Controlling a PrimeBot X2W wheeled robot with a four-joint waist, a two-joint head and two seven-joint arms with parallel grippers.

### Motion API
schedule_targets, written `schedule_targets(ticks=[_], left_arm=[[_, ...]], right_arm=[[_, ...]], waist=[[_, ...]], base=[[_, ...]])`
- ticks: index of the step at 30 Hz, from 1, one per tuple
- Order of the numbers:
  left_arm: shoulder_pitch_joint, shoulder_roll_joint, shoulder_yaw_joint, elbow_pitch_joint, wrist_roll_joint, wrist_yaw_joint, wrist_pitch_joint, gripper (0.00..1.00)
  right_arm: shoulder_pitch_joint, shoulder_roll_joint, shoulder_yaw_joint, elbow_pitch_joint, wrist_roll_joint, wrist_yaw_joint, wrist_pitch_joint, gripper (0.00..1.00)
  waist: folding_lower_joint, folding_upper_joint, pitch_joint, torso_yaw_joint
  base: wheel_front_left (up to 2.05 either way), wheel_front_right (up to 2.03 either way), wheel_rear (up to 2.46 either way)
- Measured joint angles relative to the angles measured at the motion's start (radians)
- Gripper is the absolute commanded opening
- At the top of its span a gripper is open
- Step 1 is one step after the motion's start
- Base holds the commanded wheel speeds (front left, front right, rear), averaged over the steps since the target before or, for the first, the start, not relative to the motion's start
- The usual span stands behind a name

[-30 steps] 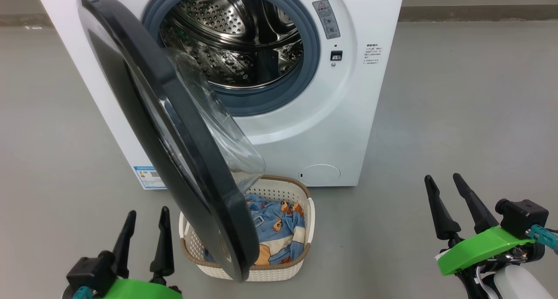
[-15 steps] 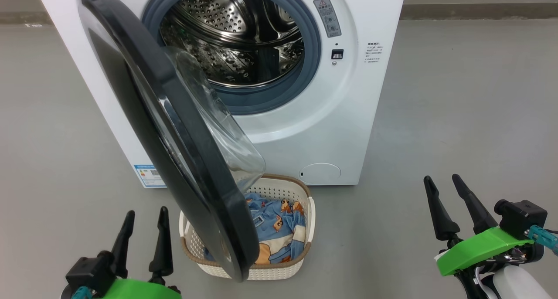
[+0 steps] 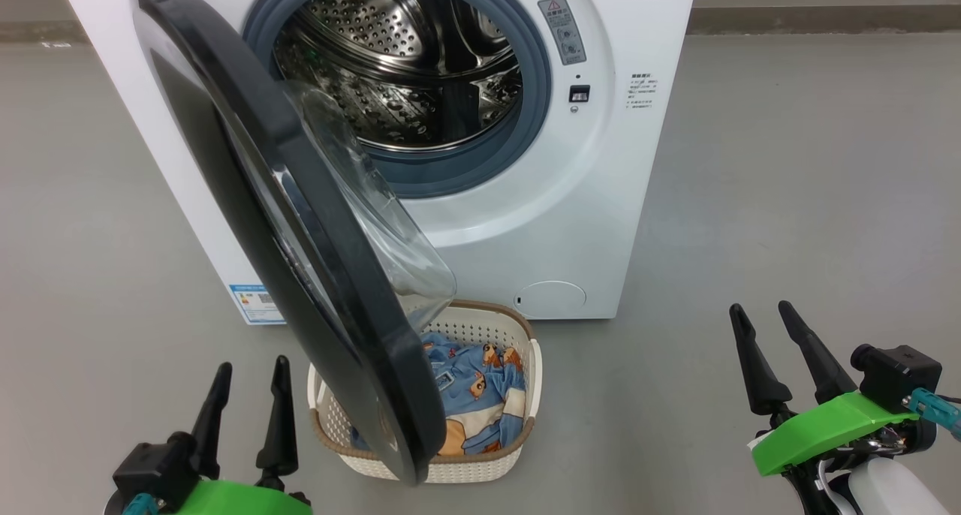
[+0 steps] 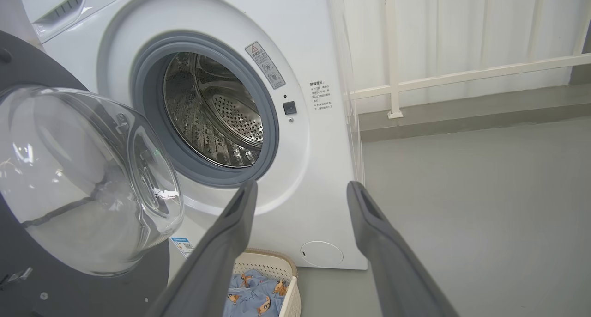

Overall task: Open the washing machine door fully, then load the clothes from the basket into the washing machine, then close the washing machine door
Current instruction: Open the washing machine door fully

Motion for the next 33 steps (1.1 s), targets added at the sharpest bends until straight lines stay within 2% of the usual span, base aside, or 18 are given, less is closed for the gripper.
schedule_targets(ticks=[13, 14, 16, 17, 25, 33], left_arm=[[0.000, 0.000, 0.001, -0.001, 0.000, -0.001, 0.000, 1.00], [0.000, -0.001, 0.003, -0.007, -0.001, -0.001, 0.000, 0.97], [0.000, -0.001, 0.004, -0.021, -0.001, -0.001, 0.000, 0.40], [0.000, -0.001, 0.004, -0.025, -0.001, -0.001, 0.000, 0.00], [-0.001, -0.003, 0.000, -0.137, -0.001, -0.001, 0.000, 0.00], [-0.008, -0.004, -0.036, -0.399, 0.017, -0.001, -0.001, 0.00]], right_arm=[[0.000, 0.003, 0.000, 0.004, 0.000, 0.000, 0.000, 1.00], [0.000, 0.003, 0.000, 0.004, 0.000, 0.000, 0.000, 1.00], [0.000, 0.004, 0.000, 0.004, 0.000, 0.000, 0.000, 1.00], [0.000, 0.004, 0.000, 0.004, 0.000, 0.000, 0.000, 1.00], [-0.001, 0.006, -0.001, 0.005, -0.001, 0.000, 0.000, 1.00], [-0.001, 0.007, 0.000, 0.005, -0.001, 0.000, 0.000, 1.00]], waist=[[0.0000, 0.0000, 0.005, 0.005], [0.0000, 0.0000, 0.006, 0.005], [0.0000, 0.0000, 0.006, 0.004], [0.0000, 0.0000, 0.006, 0.004], [0.0000, 0.0000, 0.009, 0.002], [0.0000, 0.0000, 0.011, 0.004]], base=[[0.00, 0.00, 0.00], [0.00, 0.00, 0.00], [0.00, 0.00, 0.00], [0.00, 0.00, 0.00], [0.00, 0.00, 0.00], [0.00, 0.00, 0.00]])
